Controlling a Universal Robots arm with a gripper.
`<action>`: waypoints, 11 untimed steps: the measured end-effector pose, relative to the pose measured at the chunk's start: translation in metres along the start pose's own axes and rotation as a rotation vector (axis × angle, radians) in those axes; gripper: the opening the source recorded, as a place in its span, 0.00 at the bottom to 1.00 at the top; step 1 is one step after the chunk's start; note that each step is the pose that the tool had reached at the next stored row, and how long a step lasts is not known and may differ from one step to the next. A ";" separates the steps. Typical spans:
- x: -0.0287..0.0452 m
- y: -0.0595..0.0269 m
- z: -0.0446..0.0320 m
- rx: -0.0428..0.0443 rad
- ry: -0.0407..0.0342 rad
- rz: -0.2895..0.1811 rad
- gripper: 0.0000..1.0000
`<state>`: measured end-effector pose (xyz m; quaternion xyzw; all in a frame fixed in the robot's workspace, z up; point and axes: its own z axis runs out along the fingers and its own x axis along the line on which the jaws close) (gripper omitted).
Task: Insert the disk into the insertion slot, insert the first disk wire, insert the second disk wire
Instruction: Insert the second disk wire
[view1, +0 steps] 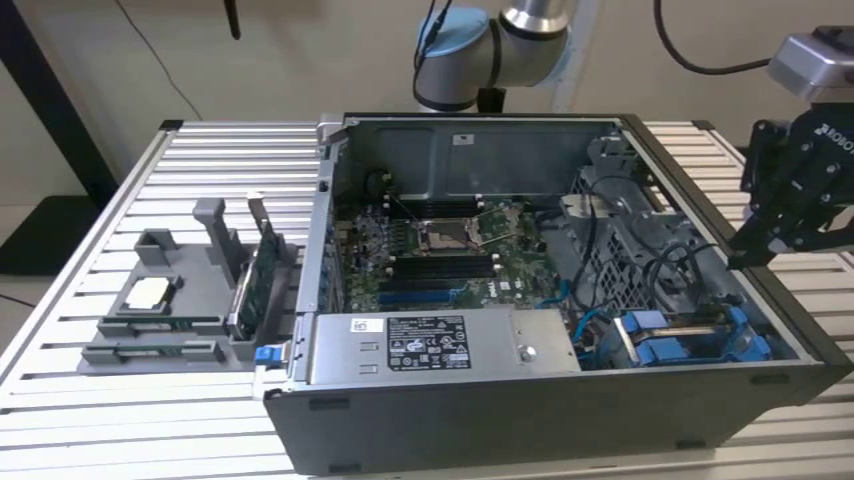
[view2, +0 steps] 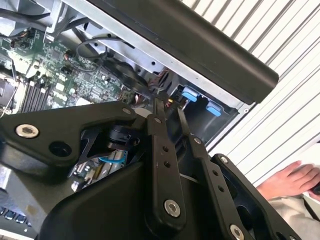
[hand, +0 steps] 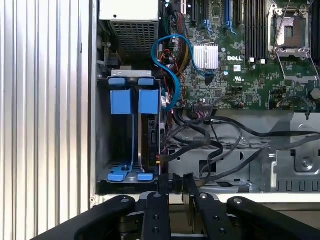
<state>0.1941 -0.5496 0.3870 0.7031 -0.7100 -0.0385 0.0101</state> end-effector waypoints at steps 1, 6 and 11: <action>-0.0001 0.0000 0.0008 0.0000 0.0000 0.000 0.27; -0.0009 -0.0007 0.0063 -0.0003 0.0001 0.000 0.27; -0.0010 -0.0010 0.0092 -0.0010 0.0003 0.000 0.25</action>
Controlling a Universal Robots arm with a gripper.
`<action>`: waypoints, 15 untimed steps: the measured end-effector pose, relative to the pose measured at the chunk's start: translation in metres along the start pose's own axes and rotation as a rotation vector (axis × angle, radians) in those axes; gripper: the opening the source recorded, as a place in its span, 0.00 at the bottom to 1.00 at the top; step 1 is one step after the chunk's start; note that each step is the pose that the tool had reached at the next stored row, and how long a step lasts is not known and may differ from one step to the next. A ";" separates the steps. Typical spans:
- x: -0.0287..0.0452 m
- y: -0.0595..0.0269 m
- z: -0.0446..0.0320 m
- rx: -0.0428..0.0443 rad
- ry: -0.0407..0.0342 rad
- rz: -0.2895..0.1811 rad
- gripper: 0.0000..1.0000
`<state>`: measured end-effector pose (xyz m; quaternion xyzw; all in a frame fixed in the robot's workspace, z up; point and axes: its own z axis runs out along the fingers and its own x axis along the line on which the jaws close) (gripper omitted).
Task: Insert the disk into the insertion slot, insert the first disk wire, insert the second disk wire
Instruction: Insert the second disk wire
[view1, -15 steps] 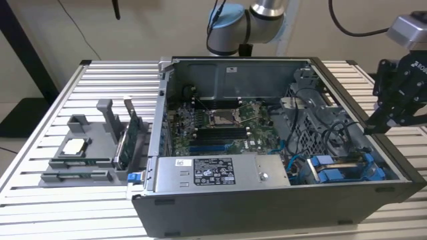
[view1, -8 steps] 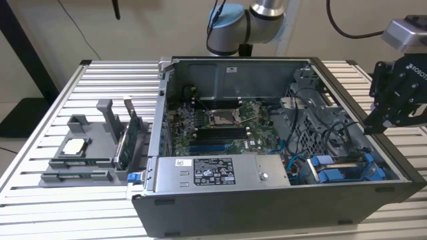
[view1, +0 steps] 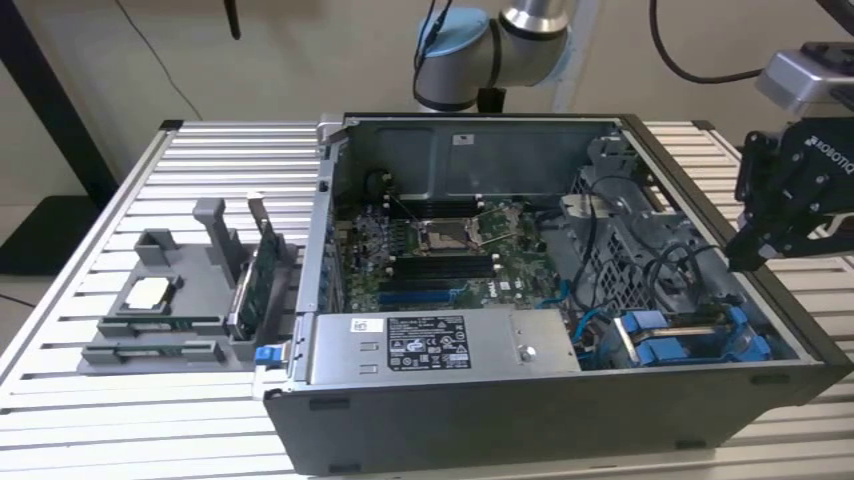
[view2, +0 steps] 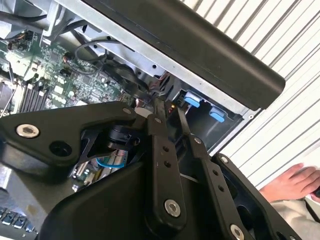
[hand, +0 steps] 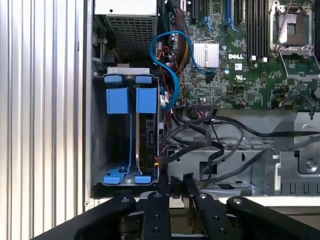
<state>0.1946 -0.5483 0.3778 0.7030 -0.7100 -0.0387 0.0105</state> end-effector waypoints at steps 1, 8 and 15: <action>0.0000 0.0000 0.0002 -0.0001 0.0000 0.000 0.25; 0.0000 -0.0001 0.0013 -0.0002 -0.0010 0.000 0.16; -0.0004 0.0054 -0.0108 -0.0002 -0.0012 0.000 0.16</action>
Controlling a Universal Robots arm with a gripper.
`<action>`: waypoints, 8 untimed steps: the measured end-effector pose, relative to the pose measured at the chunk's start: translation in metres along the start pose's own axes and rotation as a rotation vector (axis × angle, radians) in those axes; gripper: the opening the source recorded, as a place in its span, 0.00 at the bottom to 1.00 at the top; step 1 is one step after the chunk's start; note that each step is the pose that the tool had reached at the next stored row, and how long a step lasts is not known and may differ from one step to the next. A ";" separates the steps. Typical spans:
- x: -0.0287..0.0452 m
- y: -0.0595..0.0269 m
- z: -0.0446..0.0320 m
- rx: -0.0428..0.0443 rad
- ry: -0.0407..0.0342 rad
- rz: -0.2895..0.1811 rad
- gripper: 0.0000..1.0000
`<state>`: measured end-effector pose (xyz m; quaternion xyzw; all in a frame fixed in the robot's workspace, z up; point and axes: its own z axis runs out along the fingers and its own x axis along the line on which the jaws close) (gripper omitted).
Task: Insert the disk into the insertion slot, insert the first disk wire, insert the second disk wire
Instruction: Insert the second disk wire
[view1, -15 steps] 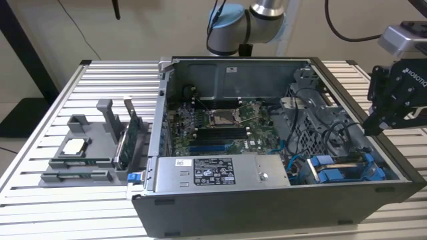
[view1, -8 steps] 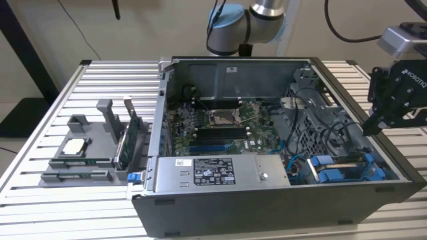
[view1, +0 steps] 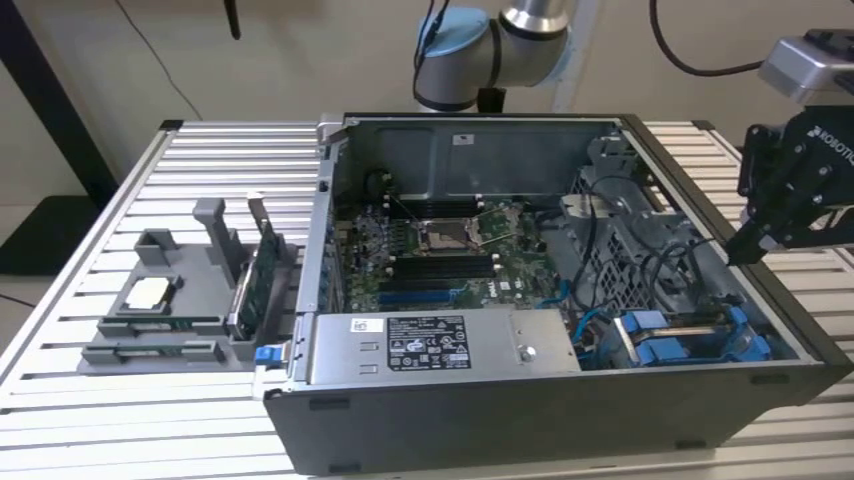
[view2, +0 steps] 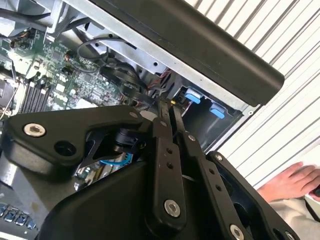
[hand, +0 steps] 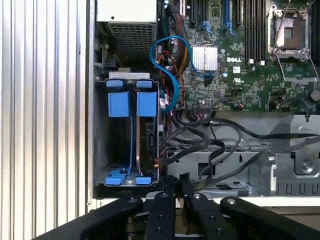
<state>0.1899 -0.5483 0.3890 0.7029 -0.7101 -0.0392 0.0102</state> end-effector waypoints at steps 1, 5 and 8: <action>-0.0002 0.0023 -0.0040 0.0001 0.0001 0.000 0.16; -0.0004 0.0071 -0.0107 0.0001 0.0000 0.001 0.16; -0.0005 0.0112 -0.0150 0.0001 -0.0001 0.001 0.16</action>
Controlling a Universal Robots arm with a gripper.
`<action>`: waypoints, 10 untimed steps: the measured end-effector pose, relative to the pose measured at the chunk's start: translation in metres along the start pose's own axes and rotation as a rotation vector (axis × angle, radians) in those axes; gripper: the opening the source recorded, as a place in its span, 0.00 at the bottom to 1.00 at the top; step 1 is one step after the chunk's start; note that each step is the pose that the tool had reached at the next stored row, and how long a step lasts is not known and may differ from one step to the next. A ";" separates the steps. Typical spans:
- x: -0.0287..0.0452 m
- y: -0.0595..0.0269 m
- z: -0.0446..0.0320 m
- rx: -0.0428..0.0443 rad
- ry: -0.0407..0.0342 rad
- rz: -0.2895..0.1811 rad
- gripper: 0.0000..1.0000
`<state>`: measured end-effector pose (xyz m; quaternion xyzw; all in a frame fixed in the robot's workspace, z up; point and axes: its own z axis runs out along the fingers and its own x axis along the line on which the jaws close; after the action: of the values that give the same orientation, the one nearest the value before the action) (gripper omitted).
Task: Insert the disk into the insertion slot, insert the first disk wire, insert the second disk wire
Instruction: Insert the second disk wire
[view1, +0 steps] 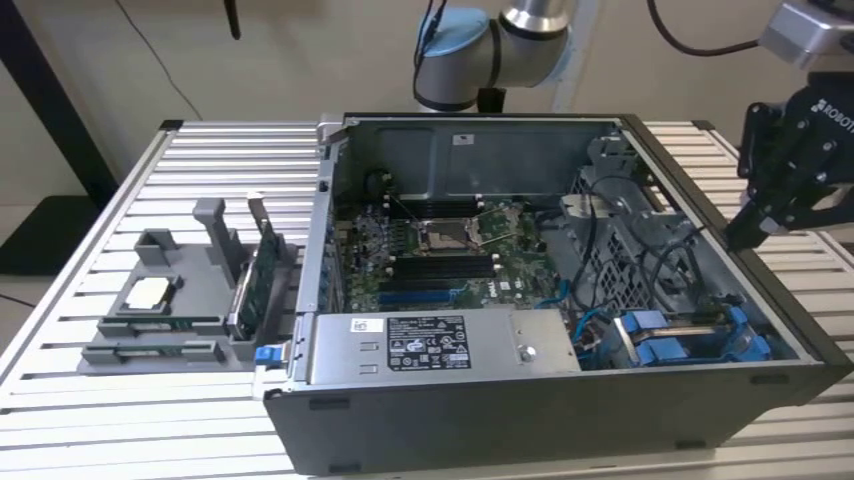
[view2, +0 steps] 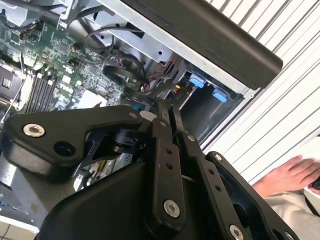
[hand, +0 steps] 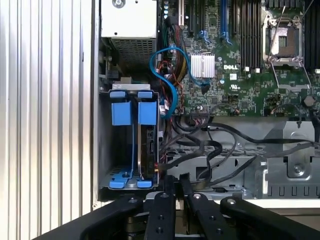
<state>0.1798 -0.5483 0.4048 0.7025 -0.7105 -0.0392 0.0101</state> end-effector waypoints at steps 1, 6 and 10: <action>0.0000 0.0015 -0.0011 0.0000 0.0000 0.000 0.16; 0.0000 0.0086 -0.0056 0.0000 -0.0001 0.000 0.16; 0.0004 0.0152 -0.0066 0.0000 0.0000 0.000 0.16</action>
<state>0.1650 -0.5487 0.4124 0.7025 -0.7106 -0.0392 0.0101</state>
